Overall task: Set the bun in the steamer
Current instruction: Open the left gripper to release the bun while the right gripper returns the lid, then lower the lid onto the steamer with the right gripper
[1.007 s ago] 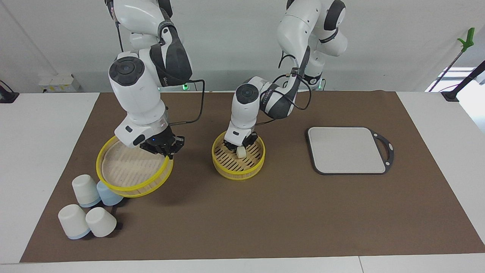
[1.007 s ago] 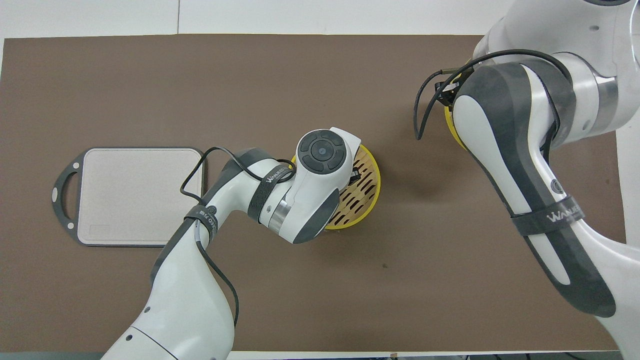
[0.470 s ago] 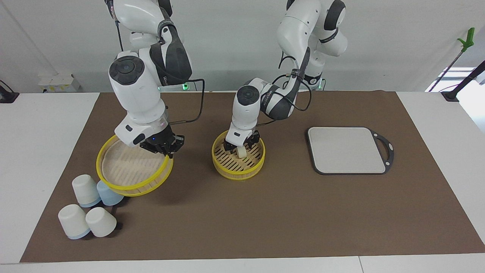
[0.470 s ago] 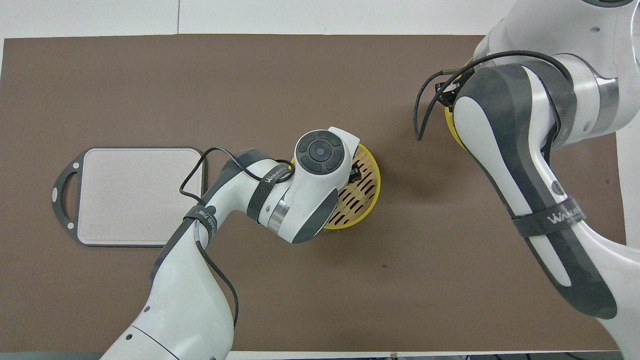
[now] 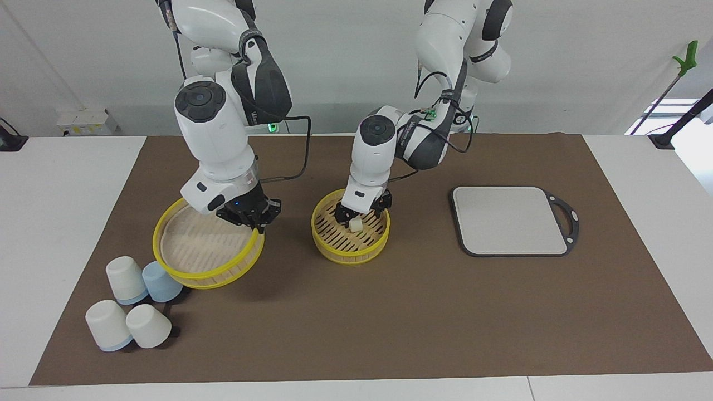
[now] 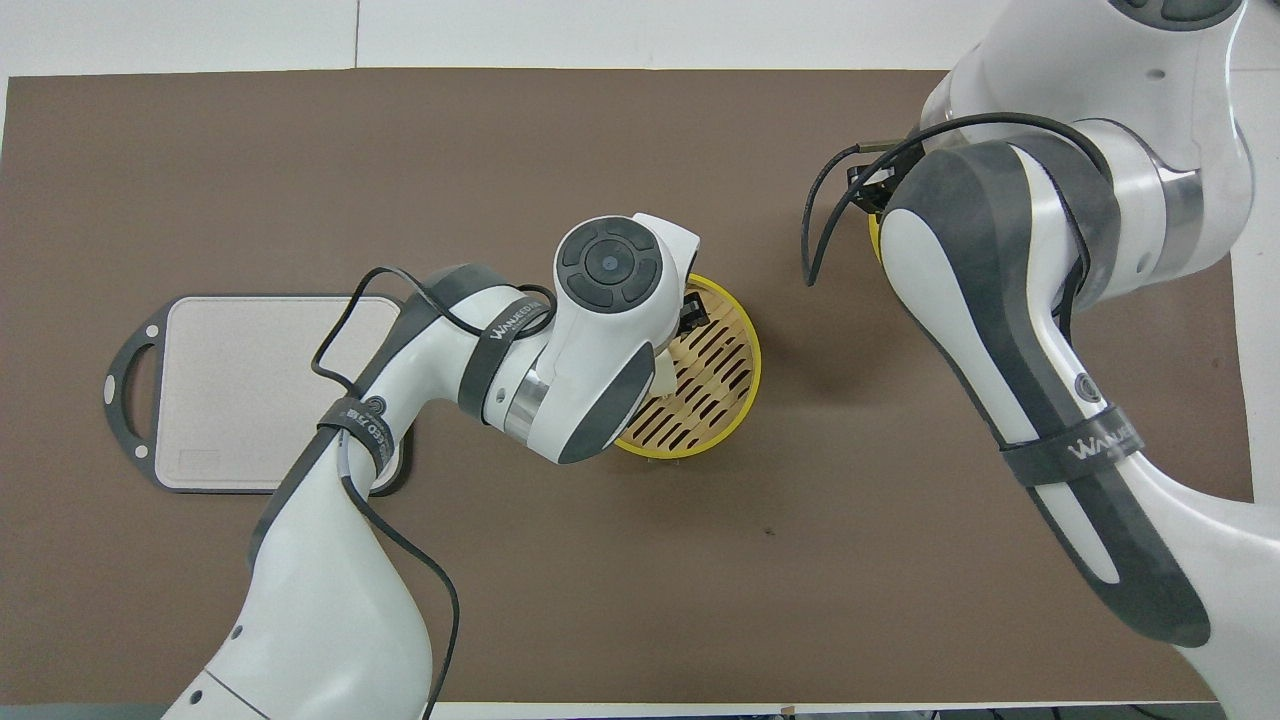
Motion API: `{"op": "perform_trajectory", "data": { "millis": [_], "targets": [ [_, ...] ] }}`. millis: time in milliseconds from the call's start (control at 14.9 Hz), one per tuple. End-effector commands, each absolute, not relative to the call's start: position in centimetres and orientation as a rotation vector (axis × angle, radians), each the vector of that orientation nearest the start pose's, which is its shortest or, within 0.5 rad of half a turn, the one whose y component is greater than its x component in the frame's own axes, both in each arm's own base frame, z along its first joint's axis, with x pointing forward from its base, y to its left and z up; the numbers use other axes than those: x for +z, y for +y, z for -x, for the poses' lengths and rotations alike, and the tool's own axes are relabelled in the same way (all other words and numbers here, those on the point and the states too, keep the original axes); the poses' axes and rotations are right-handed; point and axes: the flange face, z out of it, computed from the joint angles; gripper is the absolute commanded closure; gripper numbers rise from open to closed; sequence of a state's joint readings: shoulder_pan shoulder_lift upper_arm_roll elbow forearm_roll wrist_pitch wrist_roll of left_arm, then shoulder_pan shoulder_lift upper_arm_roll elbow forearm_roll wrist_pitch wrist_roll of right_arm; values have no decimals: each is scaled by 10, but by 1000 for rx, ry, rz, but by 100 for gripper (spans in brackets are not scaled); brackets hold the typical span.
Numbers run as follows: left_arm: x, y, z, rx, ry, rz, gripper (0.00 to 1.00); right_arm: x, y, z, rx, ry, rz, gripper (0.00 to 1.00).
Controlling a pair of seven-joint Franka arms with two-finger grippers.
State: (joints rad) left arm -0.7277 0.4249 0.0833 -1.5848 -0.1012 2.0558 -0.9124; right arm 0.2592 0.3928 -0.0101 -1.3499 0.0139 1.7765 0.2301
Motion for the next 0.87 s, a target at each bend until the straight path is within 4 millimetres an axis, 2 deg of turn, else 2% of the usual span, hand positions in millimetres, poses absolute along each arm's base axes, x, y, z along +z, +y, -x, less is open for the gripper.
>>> {"op": "perform_trajectory", "data": {
  "millis": [0,134,269,336,470,537,671,806],
  "targets": [
    [460,-356,-549,40,-627,3157,0,507,182,-642,-67,33,3108,100],
    [485,-299,-569,29,-739,3127,0,508,231,-628,-78,71,3100,100],
    [508,-236,-585,-6,-752,3110,0,505,260,-622,-107,189,3080,100],
    [519,-199,-589,15,-712,3111,0,507,275,-617,-110,208,3074,100],
    [541,-121,-593,41,-569,3140,0,494,321,-604,-98,256,3080,100],
    [547,-99,-592,49,-515,3150,0,492,347,-598,-98,294,3077,100],
    [563,-68,-584,67,-464,3159,0,469,396,-587,-71,391,3084,100],
    [573,-43,-579,76,-386,3171,0,461,437,-588,-79,441,3071,100]
  ]
}}
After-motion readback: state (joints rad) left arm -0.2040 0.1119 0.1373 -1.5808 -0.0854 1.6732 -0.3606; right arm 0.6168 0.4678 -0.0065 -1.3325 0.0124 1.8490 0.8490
